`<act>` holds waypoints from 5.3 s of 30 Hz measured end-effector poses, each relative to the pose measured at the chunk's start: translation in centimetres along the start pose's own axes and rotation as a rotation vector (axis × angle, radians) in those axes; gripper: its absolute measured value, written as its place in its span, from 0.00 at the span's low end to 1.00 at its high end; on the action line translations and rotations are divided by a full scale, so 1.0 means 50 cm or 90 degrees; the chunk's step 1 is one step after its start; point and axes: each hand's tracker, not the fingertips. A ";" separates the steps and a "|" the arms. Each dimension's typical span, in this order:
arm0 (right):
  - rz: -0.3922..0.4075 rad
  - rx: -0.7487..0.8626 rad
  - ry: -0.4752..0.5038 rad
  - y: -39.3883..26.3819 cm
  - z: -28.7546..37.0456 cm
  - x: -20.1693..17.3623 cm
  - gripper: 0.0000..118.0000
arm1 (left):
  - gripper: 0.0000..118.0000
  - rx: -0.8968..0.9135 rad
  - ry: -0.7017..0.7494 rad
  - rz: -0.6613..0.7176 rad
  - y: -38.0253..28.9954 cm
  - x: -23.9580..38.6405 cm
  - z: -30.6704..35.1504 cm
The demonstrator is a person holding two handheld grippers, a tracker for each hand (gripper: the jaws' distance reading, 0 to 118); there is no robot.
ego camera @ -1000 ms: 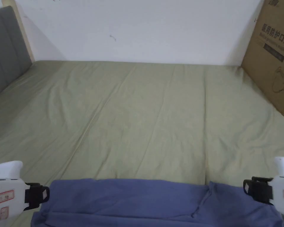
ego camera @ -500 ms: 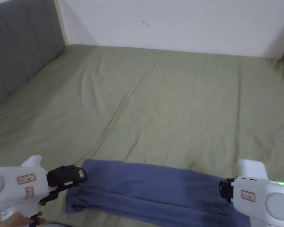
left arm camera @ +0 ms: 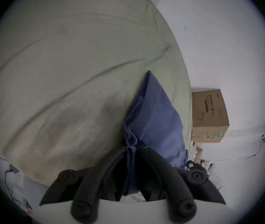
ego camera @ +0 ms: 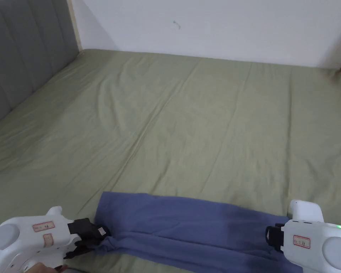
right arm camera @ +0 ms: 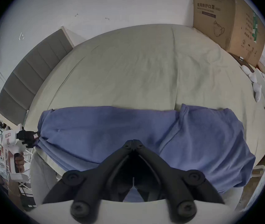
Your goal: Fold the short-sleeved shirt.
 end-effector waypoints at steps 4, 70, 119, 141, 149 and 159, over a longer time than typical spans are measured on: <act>-0.019 0.004 -0.003 0.002 0.017 0.031 0.00 | 0.06 0.023 0.009 -0.005 0.027 0.007 0.024; -0.151 0.049 -0.012 -0.048 0.109 0.204 0.00 | 0.00 -0.241 -0.131 -0.423 -0.327 0.398 -0.237; -0.064 -0.021 0.002 -0.004 0.035 0.059 0.00 | 0.09 -0.070 -0.004 -0.167 0.090 0.054 0.073; -0.193 0.017 -0.015 -0.078 0.098 0.250 0.00 | 0.46 -0.254 0.034 -0.552 -0.254 0.542 -0.223; -0.220 0.016 -0.045 -0.097 0.121 0.296 0.00 | 0.80 -0.347 -0.046 -0.500 -0.290 0.553 -0.248; -0.203 0.025 -0.022 -0.083 0.104 0.256 0.00 | 0.03 -0.169 0.115 -0.491 -0.169 0.480 -0.270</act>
